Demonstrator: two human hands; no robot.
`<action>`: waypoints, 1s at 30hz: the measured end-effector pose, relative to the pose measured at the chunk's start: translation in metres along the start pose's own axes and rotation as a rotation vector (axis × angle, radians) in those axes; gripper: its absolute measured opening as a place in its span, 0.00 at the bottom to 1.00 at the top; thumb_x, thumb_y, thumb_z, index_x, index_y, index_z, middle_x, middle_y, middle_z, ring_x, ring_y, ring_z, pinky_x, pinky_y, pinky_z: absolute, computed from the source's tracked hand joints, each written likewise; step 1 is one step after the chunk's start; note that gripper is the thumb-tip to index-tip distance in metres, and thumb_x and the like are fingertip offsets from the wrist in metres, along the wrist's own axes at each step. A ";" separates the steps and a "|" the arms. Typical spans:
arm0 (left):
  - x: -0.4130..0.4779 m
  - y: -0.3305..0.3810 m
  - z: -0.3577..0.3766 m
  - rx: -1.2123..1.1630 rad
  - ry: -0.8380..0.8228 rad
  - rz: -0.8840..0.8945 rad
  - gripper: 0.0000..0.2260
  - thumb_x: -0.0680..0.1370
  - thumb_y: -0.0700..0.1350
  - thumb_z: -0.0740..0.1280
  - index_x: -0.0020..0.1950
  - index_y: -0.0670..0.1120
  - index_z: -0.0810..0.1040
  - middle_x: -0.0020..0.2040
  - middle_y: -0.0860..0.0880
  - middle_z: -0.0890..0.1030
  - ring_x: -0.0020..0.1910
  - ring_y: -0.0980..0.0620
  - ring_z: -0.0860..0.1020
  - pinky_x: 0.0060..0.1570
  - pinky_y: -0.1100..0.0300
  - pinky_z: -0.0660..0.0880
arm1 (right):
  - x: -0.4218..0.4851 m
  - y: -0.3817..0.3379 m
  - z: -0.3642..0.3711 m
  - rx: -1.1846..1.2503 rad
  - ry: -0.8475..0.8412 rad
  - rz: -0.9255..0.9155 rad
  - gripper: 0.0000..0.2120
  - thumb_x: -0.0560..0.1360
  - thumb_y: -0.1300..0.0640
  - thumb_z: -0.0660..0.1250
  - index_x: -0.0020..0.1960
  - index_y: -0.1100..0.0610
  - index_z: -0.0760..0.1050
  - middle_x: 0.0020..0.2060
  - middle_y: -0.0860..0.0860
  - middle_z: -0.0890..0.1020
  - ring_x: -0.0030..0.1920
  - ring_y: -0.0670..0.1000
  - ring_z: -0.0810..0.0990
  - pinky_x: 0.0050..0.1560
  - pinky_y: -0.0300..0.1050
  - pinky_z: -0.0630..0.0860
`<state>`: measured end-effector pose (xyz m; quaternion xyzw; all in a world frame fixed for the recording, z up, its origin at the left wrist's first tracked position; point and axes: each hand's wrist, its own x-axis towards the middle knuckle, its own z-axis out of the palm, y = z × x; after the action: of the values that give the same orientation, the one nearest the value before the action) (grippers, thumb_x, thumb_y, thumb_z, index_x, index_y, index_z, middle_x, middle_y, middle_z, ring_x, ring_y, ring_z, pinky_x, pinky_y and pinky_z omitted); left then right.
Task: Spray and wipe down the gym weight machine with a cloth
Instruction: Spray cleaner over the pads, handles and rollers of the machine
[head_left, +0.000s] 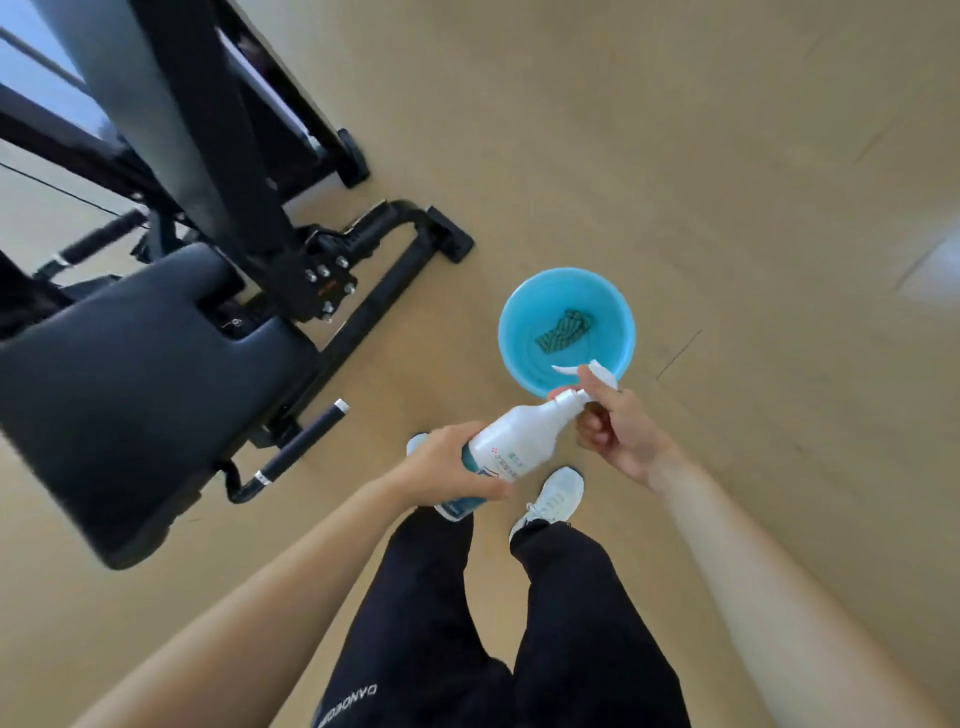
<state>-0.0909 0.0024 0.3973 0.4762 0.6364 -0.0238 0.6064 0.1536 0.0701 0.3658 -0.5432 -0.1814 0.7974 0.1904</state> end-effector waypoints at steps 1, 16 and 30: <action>-0.014 0.006 -0.005 -0.048 0.036 0.006 0.23 0.61 0.60 0.79 0.51 0.53 0.79 0.46 0.52 0.84 0.46 0.53 0.84 0.50 0.50 0.83 | -0.008 -0.008 0.017 -0.008 0.027 -0.046 0.15 0.82 0.48 0.66 0.47 0.59 0.83 0.29 0.49 0.68 0.29 0.47 0.62 0.33 0.41 0.57; -0.179 -0.058 -0.099 -0.637 0.212 0.102 0.15 0.72 0.46 0.78 0.56 0.45 0.80 0.51 0.43 0.86 0.51 0.44 0.86 0.54 0.50 0.82 | -0.053 -0.045 0.300 -0.155 -0.047 -0.274 0.11 0.79 0.65 0.68 0.61 0.57 0.76 0.56 0.53 0.83 0.53 0.53 0.86 0.49 0.48 0.82; -0.188 -0.133 -0.223 -0.738 0.307 0.210 0.20 0.69 0.56 0.78 0.56 0.50 0.81 0.51 0.49 0.85 0.51 0.52 0.85 0.54 0.54 0.84 | 0.000 -0.074 0.466 -0.503 0.179 -0.372 0.17 0.80 0.42 0.68 0.59 0.53 0.73 0.48 0.51 0.85 0.47 0.55 0.86 0.52 0.55 0.84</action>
<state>-0.3781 -0.0431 0.5320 0.2872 0.6330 0.3394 0.6338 -0.2745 0.0953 0.5624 -0.5986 -0.4513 0.6284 0.2077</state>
